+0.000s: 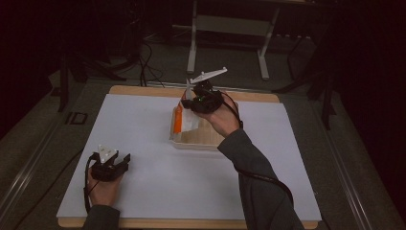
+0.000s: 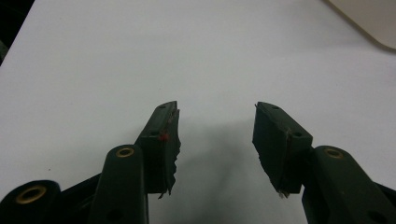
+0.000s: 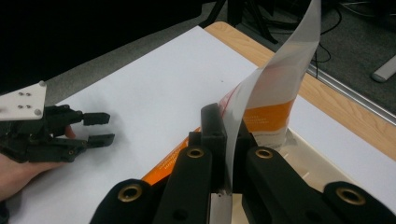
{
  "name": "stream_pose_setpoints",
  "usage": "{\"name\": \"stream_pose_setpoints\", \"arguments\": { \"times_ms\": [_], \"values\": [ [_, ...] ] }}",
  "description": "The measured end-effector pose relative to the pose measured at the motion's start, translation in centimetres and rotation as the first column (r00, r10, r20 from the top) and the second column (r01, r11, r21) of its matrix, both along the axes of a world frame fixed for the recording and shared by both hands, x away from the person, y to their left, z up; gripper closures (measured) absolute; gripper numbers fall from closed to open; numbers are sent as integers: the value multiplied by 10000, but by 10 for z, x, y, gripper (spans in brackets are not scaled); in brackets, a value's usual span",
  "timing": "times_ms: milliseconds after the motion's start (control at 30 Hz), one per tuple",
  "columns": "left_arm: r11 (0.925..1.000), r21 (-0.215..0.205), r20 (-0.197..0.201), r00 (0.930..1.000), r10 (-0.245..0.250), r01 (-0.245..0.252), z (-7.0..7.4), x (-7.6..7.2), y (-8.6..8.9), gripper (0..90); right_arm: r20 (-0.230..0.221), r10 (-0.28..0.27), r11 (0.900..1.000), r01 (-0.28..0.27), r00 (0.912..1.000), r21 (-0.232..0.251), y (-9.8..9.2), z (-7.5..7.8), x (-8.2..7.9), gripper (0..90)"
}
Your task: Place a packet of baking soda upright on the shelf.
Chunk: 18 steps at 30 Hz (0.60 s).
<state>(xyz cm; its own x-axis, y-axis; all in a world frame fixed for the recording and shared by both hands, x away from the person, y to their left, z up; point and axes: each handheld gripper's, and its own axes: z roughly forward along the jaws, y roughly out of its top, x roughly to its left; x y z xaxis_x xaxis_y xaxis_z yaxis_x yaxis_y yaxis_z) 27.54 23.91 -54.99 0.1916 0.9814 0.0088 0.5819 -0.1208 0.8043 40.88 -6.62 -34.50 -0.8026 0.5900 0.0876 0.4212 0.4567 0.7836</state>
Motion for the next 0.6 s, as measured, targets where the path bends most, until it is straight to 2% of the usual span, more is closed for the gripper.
{"name": "stream_pose_setpoints", "arguments": {
  "times_ms": [333,500,600],
  "values": [
    [10000,-59,22,10000,12,-12,0,0,0,505,295,-377,9992,381,9989,-155,7,1,4,900],
    [10000,-31,2,10000,-16,16,0,0,0,505,389,-312,9990,324,9988,-304,6,4,4,900],
    [10000,-24,24,10000,-20,20,0,0,0,505,567,-342,9973,377,9978,-624,5,5,4,900]
  ]
}}
